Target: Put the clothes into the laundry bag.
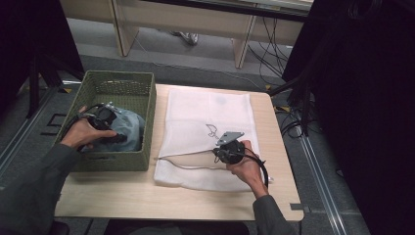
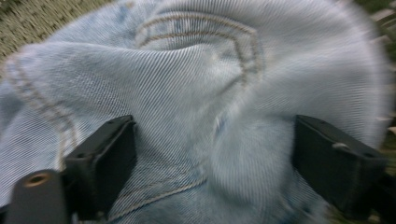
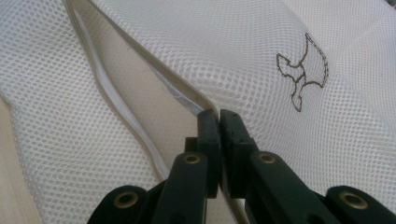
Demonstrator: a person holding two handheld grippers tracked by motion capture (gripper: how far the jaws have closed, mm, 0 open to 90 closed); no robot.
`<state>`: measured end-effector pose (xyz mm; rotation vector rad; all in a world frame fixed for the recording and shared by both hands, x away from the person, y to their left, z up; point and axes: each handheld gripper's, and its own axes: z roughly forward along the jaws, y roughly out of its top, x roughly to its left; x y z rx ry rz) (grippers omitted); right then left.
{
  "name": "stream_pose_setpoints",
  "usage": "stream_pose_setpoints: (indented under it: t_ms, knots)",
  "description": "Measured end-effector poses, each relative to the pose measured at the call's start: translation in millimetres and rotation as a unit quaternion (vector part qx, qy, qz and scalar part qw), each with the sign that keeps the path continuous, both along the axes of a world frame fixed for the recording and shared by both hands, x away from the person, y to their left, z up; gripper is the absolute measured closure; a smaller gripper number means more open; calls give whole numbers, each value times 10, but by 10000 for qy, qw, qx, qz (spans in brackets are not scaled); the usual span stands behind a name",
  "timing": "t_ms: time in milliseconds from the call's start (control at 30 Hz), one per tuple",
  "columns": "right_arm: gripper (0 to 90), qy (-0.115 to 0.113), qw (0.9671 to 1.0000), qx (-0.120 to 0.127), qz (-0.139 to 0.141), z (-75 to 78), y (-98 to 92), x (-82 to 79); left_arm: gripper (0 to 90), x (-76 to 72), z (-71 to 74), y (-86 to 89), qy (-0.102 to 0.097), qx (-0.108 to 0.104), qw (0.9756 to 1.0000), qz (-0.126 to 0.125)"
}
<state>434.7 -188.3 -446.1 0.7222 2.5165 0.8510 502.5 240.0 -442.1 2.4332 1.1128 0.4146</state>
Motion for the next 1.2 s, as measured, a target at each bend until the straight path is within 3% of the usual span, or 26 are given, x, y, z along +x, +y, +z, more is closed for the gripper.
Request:
stream_pose_setpoints:
  t_ms: [67, 133, 167, 200, 267, 300, 367, 400, 500, 567, 633, 700, 800, 833, 900, 933, 1067, 1200]
  knots:
    - [883, 97, 9999, 4, -38, -5, 0, -8, 0, 74, -105, -42, -106, 153, 9998, 78]
    - [883, 11, 10000, -20, -26, -10, 4, 0, 0, 132, -209, -73, -218, 450, 9987, -29]
    - [883, 2, 10000, -11, 23, -19, 5, 8, 0, 163, -257, -78, -231, 455, 9987, -41]
    - [883, 140, 9999, -4, -62, -24, 12, -16, 0, 190, -278, -72, -226, 433, 9988, 13]
    - [883, 113, 9999, -11, -48, -28, 8, -18, 23, 236, -279, -64, -199, 424, 9987, 189]
    - [883, 81, 10000, 10, -44, -28, 6, -11, 126, 245, -255, -55, -257, 432, 9983, 300]
    - [882, 54, 10000, -10, -7, -30, -1, -13, 454, 251, -219, -25, -494, 532, 9966, 392]
    - [882, 63, 10000, -14, 22, -31, -7, -12, 526, 254, -193, 1, -513, 479, 9966, 436]
    - [883, 2, 10000, -7, 51, -26, -9, -3, 643, 244, -110, 50, -720, 286, 9948, 660]
    - [883, 2, 10000, -26, 43, -31, -12, -4, 657, 222, -18, 71, -877, 371, 9926, 747]
    - [883, 46, 10000, -18, -15, -34, -9, -14, 588, 197, 49, 92, -769, 406, 9938, 687]
    - [882, 45, 10000, -6, -3, -37, -6, -10, 348, 197, 67, 121, -598, 419, 9944, 767]
    - [882, 60, 10000, -1, -47, -45, -3, -17, 122, 200, 62, 201, -837, 631, 9891, 1031]
    - [882, 58, 10000, 3, -56, -43, -1, -17, 92, 204, 38, 225, -768, 640, 9889, 1100]
    - [883, 120, 9999, -14, -75, -44, 7, -25, 74, 233, -73, 254, -531, 257, 9925, 1073]
    - [882, 94, 9999, -46, -14, -54, 8, -18, 37, 242, -106, 263, -503, 203, 9930, 1051]
    - [882, 160, 9998, -30, -101, -55, 18, -32, 0, 336, -286, 266, -511, 351, 9931, 991]
    - [882, 212, 9997, -37, -67, -69, 24, -27, 0, 410, -431, 283, -349, 128, 9941, 1021]
